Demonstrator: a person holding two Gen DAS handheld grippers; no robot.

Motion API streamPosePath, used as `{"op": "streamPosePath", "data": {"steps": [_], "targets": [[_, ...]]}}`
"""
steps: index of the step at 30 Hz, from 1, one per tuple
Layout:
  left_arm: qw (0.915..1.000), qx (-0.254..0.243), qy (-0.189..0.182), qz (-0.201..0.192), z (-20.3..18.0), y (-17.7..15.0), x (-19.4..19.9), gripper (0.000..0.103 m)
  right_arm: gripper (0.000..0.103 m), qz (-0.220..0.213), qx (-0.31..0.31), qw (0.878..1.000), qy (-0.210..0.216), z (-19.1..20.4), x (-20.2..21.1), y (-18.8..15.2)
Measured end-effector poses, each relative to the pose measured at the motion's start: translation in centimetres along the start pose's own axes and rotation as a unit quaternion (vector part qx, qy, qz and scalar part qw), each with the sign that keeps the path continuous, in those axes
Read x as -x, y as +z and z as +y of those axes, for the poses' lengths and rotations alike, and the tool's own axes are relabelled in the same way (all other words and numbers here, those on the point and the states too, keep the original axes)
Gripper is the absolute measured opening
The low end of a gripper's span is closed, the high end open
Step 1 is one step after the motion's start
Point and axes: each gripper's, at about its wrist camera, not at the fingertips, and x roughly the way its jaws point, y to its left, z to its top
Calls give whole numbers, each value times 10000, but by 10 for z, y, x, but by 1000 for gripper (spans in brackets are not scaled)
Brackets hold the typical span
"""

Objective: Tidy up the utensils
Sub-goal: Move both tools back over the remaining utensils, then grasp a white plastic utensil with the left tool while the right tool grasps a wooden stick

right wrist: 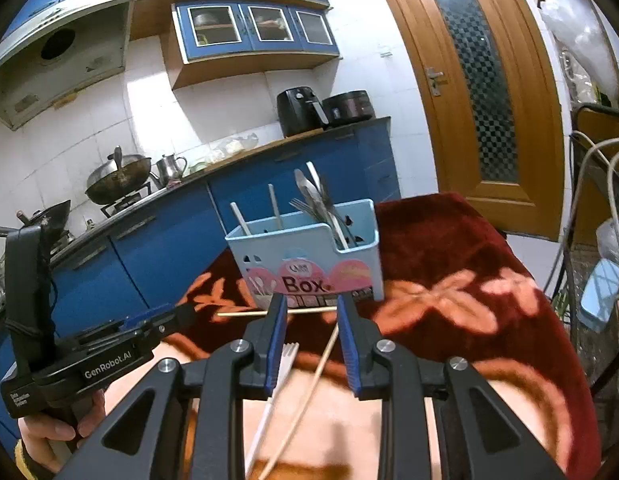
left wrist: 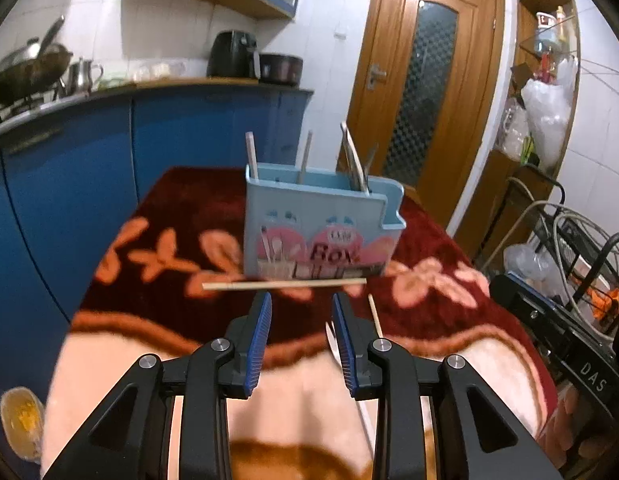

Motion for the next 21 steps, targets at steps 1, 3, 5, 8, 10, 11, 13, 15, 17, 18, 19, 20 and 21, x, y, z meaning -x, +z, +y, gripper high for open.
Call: {"op": "streamPosePath", "data": {"steps": [1,3,5,8,10,11,13,15,17,18,19,20,21], "targets": [[10000,19,-11,61,0,-2,-3,32,28,7,-22,10000,-24,-3,1,-2],[9998,53,-34,177,0,-6,-7,32,29,31,-68,10000,-46,-7,2,-6],[9994,104,-82,305,0,-10,-13,32,29,60,-110,9999,-61,-11,3,-10],[9984,159,-159,523,-2,-17,-23,32,29,93,-125,9998,-103,-15,4,-15],[9975,160,-160,674,-4,-22,-32,32,30,115,-132,9998,-130,-17,4,-17],[9970,167,-170,738,-4,-24,-36,32,30,131,-142,9997,-136,-18,3,-18],[9958,203,-187,870,-4,-28,-44,32,30,165,-167,9996,-139,-22,2,-20],[9944,239,-222,1004,-4,-31,-52,32,30,205,-206,9995,-158,-26,0,-22],[9921,272,-316,1180,-4,-34,-61,32,30,228,-242,9993,-178,-30,-1,-24],[9911,294,-348,1254,-5,-36,-65,32,30,237,-257,9992,-186,-32,-1,-25],[9904,303,-366,1299,-5,-37,-67,32,30,248,-274,9991,-199,-34,-2,-26],[9896,302,-394,1351,-6,-39,-71,32,30,261,-294,9990,-208,-36,-3,-26],[9890,302,-405,1393,-7,-40,-73,32,30,272,-313,9989,-211,-38,-3,-27]]}}
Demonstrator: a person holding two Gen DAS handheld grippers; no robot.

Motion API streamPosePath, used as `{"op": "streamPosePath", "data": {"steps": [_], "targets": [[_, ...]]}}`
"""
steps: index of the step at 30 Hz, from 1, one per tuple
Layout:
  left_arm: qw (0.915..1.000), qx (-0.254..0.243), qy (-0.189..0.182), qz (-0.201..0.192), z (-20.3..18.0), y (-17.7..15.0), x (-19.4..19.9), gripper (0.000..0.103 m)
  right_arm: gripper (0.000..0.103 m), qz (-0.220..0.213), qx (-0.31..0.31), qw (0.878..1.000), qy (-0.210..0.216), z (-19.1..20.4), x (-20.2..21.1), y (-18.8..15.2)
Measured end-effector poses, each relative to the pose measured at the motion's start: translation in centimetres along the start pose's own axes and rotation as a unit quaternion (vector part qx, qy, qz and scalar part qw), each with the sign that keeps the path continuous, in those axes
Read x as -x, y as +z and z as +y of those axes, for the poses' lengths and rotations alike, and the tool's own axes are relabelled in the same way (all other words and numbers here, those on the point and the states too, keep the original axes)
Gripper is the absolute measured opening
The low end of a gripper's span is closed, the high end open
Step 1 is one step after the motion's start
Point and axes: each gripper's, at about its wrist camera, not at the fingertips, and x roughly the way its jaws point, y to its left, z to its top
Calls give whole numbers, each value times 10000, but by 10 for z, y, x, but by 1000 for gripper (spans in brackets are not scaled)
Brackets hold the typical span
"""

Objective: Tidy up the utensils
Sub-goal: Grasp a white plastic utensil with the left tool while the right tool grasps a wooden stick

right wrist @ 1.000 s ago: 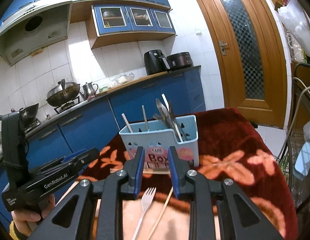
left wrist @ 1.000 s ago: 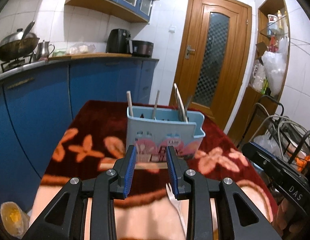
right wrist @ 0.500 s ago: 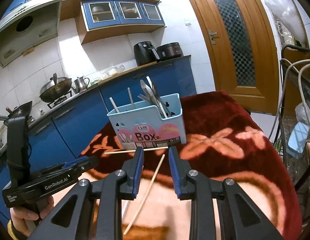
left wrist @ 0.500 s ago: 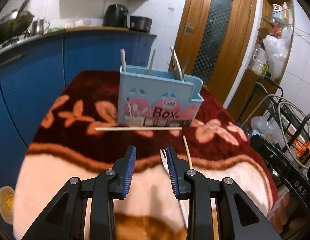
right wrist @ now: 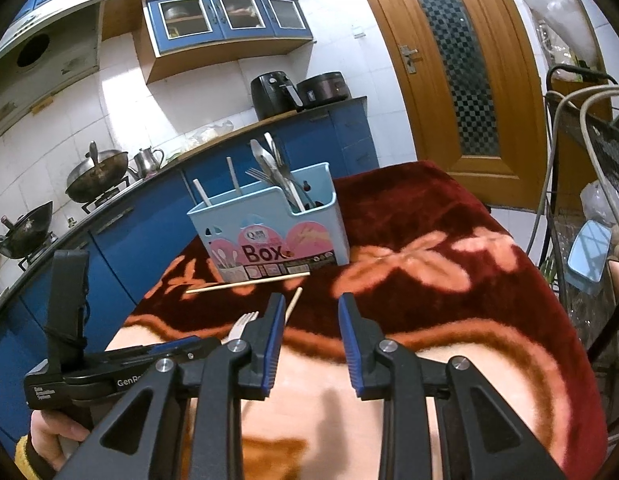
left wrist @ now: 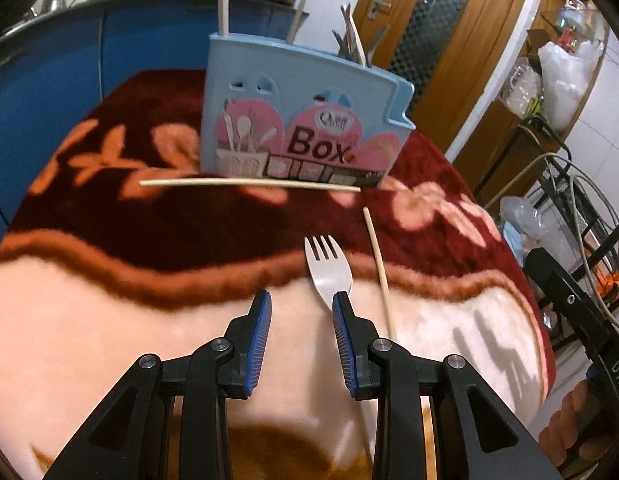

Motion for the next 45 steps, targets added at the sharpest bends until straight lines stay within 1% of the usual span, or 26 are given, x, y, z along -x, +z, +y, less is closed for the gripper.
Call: {"op": "streamPosePath", "data": {"steps": [5,13,15,16,17,18,19,20,24,27,30,38,41,45], "targets": [[9997,47,-179,181,-3,1,-12,32,30,48,-72,10000,-15,-7,-4,-2],[9993,92,-304,200,-5,10,-22,32,31,108,-168,9998,-17,-16,-8,-5],[9991,43,-366,204,-8,12,-25,28,30,122,-189,9997,-16,-17,-9,-6],[9988,41,-427,222,-9,13,-27,20,30,130,-196,9997,-16,-18,-9,-6],[9984,62,-510,253,-10,13,-28,15,30,136,-198,9997,-19,-18,-10,-6],[9980,86,-567,269,-10,13,-30,12,30,141,-196,9997,-26,-18,-10,-7],[9977,93,-617,272,-11,13,-30,7,30,146,-195,9997,-31,-19,-10,-7],[9974,99,-664,273,-12,13,-31,5,30,152,-195,9997,-32,-19,-10,-6],[9974,101,-684,197,-13,11,-30,4,31,184,-166,9997,-45,-18,-11,-6],[9980,79,-625,58,-11,10,-22,4,30,222,-151,9996,-37,-16,-12,-5],[9984,61,-528,-175,-6,11,-8,4,31,295,-122,9995,-20,-13,-15,-4],[9957,6,-318,-875,13,20,32,4,31,729,48,9971,195,5,-35,-2],[9935,-117,-115,-1125,17,21,45,4,31,921,114,9953,291,13,-44,-2],[9905,-261,168,-1338,22,20,55,4,31,1159,173,9926,328,22,-56,-3]]}}
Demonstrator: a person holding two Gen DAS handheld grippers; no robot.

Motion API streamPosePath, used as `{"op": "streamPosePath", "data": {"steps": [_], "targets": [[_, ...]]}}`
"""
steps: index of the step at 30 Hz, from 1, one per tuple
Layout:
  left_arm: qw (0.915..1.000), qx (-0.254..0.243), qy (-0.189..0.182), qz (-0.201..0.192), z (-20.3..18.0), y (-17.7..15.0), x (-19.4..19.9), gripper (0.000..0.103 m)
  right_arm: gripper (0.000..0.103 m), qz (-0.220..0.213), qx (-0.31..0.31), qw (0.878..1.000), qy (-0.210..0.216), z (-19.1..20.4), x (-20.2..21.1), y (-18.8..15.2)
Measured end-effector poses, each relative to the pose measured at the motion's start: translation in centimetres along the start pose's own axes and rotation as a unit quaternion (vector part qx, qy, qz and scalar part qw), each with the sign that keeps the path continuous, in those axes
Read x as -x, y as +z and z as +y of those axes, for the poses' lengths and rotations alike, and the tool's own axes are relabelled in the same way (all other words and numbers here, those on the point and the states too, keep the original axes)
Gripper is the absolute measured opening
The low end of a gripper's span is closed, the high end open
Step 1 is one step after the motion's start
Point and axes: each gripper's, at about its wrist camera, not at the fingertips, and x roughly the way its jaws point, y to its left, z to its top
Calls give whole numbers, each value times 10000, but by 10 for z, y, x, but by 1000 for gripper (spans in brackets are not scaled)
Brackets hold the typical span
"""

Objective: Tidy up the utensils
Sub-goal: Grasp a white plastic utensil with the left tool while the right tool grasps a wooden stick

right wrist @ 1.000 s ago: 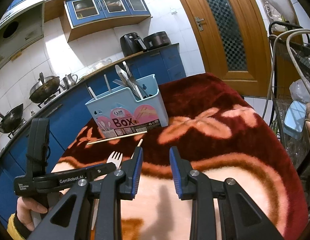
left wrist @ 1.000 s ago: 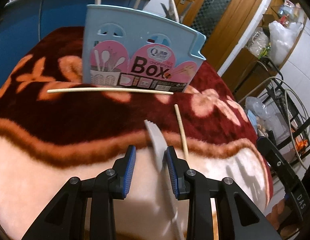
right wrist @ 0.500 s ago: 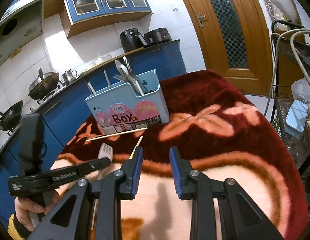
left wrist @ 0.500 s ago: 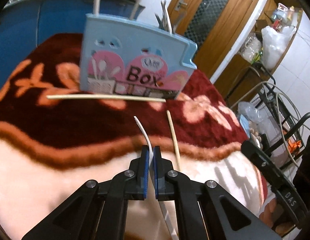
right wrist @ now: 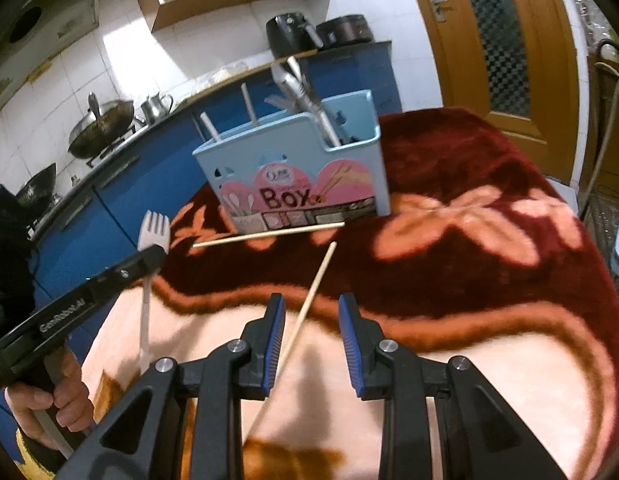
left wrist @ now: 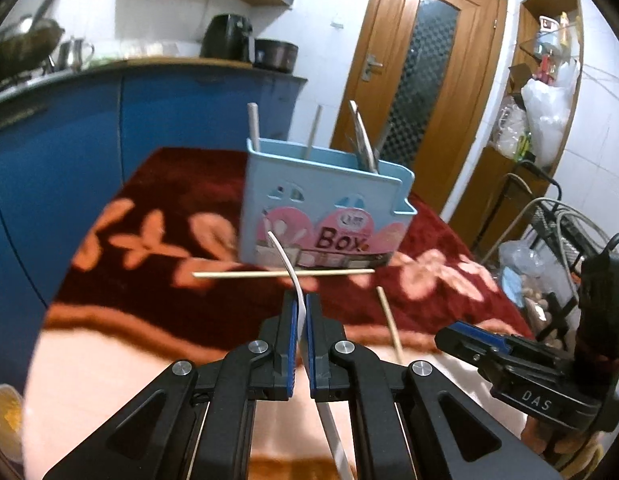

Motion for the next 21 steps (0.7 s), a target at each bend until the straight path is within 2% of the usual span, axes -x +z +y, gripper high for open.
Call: {"op": "streamPosePath", "data": {"steps": [7,17,21], "targets": [[9999,-5,74,-121,14,-2,7,4,30,531,89,9985,-74,12,-26,2],[9998,77,163,41,31,-11,0,4,30,1086,376,9927,-359,22,-52,10],[9998,97,162,76,33,-12,-3,4,19,1392,257,9896,-271,21,-64,16]]}}
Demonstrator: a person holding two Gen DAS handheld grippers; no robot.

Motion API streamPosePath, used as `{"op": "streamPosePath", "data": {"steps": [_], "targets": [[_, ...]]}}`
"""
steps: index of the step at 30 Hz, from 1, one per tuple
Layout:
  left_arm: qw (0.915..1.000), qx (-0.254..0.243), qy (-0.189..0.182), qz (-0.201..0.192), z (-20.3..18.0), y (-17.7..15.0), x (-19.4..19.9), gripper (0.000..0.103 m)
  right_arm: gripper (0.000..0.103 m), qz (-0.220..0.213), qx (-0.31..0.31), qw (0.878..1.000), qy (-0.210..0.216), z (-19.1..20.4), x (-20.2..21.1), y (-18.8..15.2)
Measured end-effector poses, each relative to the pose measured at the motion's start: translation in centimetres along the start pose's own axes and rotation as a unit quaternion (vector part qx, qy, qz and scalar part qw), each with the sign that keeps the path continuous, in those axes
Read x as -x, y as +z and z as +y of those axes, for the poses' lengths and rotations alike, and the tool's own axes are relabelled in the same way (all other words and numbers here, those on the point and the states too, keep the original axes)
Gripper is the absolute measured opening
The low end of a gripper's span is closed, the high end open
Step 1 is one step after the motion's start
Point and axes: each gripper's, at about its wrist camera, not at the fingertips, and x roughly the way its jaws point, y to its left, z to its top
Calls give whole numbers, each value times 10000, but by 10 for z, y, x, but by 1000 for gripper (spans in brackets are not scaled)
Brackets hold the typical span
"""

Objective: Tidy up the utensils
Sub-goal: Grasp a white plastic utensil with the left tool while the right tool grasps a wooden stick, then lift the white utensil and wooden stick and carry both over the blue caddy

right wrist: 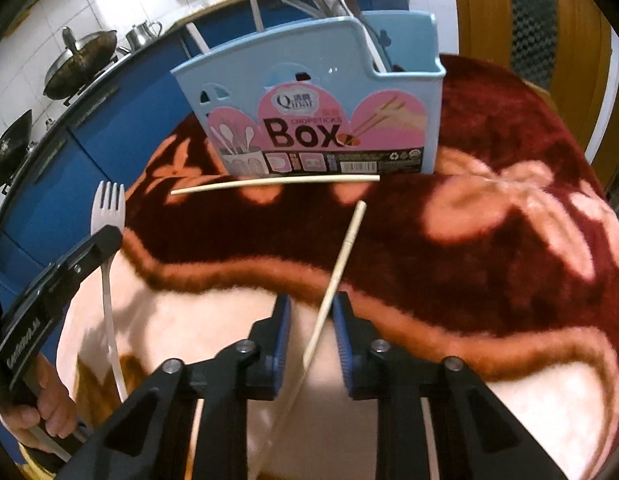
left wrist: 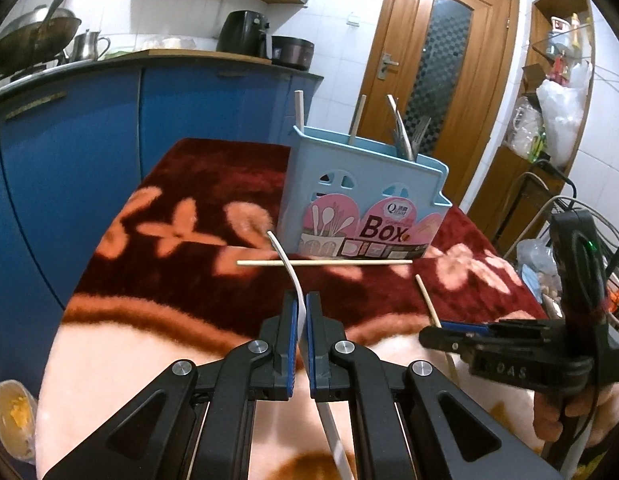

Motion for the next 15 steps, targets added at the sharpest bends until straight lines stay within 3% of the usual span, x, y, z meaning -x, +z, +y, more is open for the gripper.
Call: {"op": "streamPosePath", "data": {"steps": [7,15], "targets": [[10000,12,-89,-5,-2,2,-2,4,6,277,-362,9987,223,-17,-5,10],[9994,-72,-208,-256,-12,16,5,4,6,-188,-898,9932,710,-36,10,-3]]}}
